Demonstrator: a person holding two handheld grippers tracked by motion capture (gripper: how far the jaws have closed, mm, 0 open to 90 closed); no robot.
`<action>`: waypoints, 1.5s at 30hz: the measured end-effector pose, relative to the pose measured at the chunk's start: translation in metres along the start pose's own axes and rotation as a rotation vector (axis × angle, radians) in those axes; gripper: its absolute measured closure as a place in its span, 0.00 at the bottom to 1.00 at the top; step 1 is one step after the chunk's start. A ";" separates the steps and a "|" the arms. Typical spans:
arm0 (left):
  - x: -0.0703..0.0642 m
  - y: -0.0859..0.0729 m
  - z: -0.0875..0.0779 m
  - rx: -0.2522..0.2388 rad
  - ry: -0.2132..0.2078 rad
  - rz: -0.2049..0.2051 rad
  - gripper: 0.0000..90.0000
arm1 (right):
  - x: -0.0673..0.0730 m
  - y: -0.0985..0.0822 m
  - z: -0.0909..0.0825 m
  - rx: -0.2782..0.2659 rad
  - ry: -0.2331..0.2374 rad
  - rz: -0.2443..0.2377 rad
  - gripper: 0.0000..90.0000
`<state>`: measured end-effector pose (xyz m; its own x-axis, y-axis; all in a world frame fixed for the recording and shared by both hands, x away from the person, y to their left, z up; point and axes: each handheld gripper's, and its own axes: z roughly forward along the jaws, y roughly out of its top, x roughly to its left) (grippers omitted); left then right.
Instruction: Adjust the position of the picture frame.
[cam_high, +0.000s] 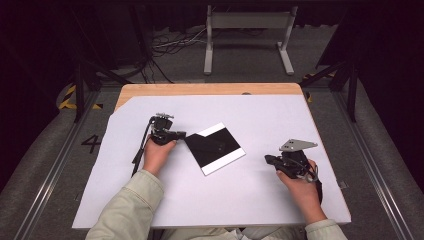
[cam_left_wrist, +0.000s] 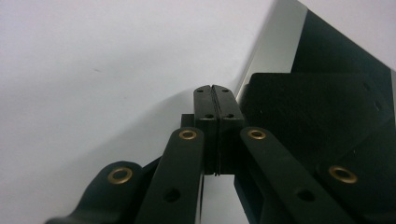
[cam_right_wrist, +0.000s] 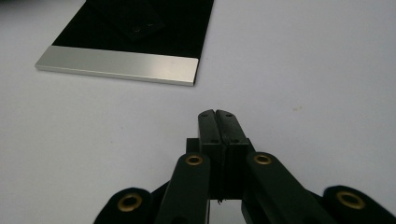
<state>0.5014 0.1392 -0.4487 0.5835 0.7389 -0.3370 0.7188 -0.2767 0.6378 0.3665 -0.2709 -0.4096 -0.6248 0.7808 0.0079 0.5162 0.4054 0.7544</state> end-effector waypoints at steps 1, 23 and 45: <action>-0.002 0.000 0.000 0.009 -0.002 0.009 1.00 | 0.000 0.001 0.000 -0.002 0.003 -0.004 1.00; -0.045 -0.010 -0.003 0.181 -0.088 0.201 1.00 | 0.002 0.011 0.009 0.003 0.034 -0.026 0.99; -0.092 -0.021 0.002 0.301 -0.202 0.377 1.00 | 0.000 0.014 0.010 0.016 0.039 -0.027 1.00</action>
<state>0.4330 0.0755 -0.4328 0.8625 0.4291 -0.2684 0.5045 -0.6869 0.5231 0.3795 -0.2602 -0.4053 -0.6607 0.7505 0.0138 0.5079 0.4334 0.7444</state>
